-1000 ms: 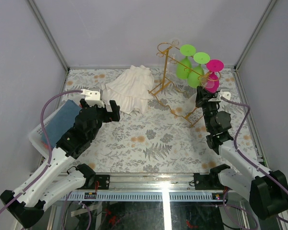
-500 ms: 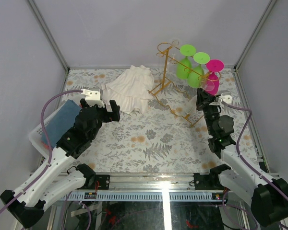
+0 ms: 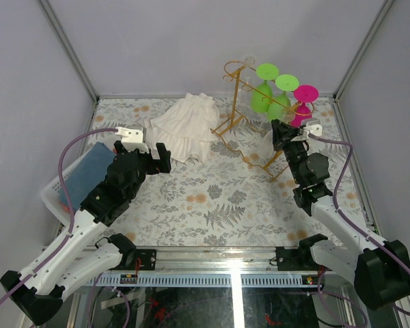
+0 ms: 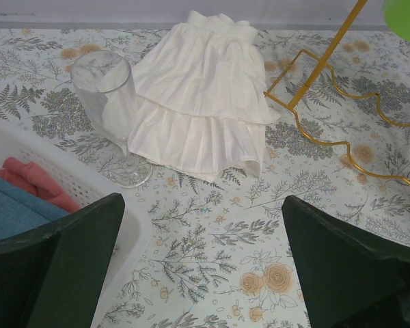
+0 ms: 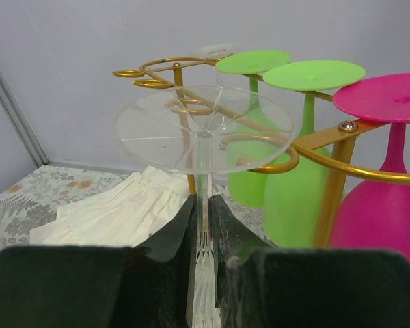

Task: Place the wine glass upside down on the wine glass rack
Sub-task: Turn the wine glass upside down at the wine rack.

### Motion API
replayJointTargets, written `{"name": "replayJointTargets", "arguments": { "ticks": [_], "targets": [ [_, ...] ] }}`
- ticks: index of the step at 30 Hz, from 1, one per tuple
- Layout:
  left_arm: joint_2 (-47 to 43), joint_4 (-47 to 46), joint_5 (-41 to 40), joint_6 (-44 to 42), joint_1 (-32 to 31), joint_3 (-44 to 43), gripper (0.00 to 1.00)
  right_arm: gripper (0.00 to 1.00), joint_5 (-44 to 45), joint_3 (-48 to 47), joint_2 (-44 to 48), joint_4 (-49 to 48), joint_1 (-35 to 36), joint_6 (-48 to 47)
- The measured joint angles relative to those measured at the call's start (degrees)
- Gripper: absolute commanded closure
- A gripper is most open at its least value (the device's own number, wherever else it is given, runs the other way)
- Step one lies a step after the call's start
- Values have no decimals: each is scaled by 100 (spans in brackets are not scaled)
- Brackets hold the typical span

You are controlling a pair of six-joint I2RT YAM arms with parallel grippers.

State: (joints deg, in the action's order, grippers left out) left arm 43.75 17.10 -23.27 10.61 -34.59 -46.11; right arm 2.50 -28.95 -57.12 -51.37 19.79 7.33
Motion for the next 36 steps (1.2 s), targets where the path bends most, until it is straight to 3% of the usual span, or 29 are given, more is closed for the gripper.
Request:
{"name": "replayJointTargets", "arguments": {
  "ticks": [24,36],
  "targets": [
    [2,0,0,-2,24,0,0,98,999,-238,-214,291,0,72],
    [33,0,4,-2,31,0,0,97,1060,-109,-66,273,0,76]
  ]
}}
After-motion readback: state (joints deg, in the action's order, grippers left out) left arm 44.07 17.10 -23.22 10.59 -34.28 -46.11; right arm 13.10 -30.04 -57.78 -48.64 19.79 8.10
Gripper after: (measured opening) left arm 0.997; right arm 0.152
